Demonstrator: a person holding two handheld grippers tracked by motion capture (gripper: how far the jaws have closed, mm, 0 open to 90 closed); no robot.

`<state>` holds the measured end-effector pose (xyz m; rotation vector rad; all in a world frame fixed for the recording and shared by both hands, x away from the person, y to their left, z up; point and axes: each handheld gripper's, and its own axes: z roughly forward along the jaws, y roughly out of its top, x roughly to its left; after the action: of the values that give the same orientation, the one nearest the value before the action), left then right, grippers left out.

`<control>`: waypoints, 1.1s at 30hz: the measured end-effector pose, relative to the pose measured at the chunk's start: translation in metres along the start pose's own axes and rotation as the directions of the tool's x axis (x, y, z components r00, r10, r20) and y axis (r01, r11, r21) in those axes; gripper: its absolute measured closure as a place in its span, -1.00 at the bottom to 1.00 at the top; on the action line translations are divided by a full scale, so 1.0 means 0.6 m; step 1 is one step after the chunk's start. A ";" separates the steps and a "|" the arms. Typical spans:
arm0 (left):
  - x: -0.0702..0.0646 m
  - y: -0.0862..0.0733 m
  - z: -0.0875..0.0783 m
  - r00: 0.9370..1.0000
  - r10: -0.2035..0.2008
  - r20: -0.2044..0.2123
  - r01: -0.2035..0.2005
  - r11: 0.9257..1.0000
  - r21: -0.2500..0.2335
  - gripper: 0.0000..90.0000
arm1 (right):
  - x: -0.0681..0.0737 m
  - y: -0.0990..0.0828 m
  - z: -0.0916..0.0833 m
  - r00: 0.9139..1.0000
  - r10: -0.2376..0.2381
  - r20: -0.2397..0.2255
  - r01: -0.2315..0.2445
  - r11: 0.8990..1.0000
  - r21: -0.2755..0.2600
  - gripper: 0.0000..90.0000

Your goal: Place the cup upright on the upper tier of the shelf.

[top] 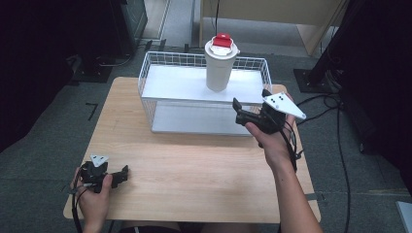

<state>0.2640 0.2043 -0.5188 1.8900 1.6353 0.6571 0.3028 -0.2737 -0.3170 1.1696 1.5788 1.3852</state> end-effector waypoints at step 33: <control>0.000 0.000 0.000 1.000 0.000 0.000 0.000 1.000 -0.001 -1.00 | -0.080 -0.211 -0.138 0.986 0.028 0.167 -0.048 0.992 0.117 -0.96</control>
<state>0.2640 0.2042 -0.5189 1.8891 1.6348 0.6584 0.2204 -0.3479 -0.4307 1.3571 1.5468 1.1973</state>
